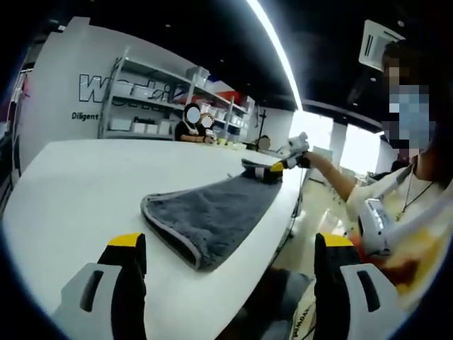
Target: Fold the towel on the table until its edges align and the towel forms a compact rectangular stack.
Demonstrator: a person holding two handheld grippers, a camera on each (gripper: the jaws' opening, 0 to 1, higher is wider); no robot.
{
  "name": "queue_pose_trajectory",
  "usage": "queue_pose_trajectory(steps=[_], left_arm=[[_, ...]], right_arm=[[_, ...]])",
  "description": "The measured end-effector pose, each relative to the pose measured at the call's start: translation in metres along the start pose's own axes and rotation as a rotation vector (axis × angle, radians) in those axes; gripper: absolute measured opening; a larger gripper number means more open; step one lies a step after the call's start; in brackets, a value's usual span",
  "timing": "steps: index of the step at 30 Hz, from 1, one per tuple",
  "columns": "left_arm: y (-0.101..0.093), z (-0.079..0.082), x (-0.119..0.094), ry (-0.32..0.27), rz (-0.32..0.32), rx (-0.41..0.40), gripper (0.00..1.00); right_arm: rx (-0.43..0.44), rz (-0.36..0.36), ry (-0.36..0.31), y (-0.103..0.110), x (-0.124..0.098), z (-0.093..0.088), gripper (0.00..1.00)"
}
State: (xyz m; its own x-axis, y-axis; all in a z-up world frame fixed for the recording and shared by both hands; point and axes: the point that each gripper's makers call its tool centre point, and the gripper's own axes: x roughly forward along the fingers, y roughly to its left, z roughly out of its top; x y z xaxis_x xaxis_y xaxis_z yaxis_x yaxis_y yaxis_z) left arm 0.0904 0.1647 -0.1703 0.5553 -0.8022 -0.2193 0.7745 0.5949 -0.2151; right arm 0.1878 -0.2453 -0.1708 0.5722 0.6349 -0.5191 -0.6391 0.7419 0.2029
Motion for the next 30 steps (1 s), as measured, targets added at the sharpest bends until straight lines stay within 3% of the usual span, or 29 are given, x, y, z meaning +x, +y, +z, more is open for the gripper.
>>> queue_pose_trajectory(steps=[6,13,22,30], left_arm=[[-0.003,0.0,-0.003,-0.007,0.006,0.005,0.97],[-0.004,0.001,-0.005,-0.012,0.004,0.004,0.97],[-0.006,0.004,-0.008,-0.018,0.004,0.009,0.97],[-0.007,0.005,-0.007,-0.015,0.001,0.013,0.97]], right_arm=[[0.034,0.076,-0.057,0.018,0.003,0.018,0.02],[0.044,0.129,-0.08,0.03,0.012,0.028,0.01],[0.12,0.237,-0.178,0.058,0.013,0.052,0.01],[0.085,0.268,-0.192,0.084,0.02,0.058,0.01]])
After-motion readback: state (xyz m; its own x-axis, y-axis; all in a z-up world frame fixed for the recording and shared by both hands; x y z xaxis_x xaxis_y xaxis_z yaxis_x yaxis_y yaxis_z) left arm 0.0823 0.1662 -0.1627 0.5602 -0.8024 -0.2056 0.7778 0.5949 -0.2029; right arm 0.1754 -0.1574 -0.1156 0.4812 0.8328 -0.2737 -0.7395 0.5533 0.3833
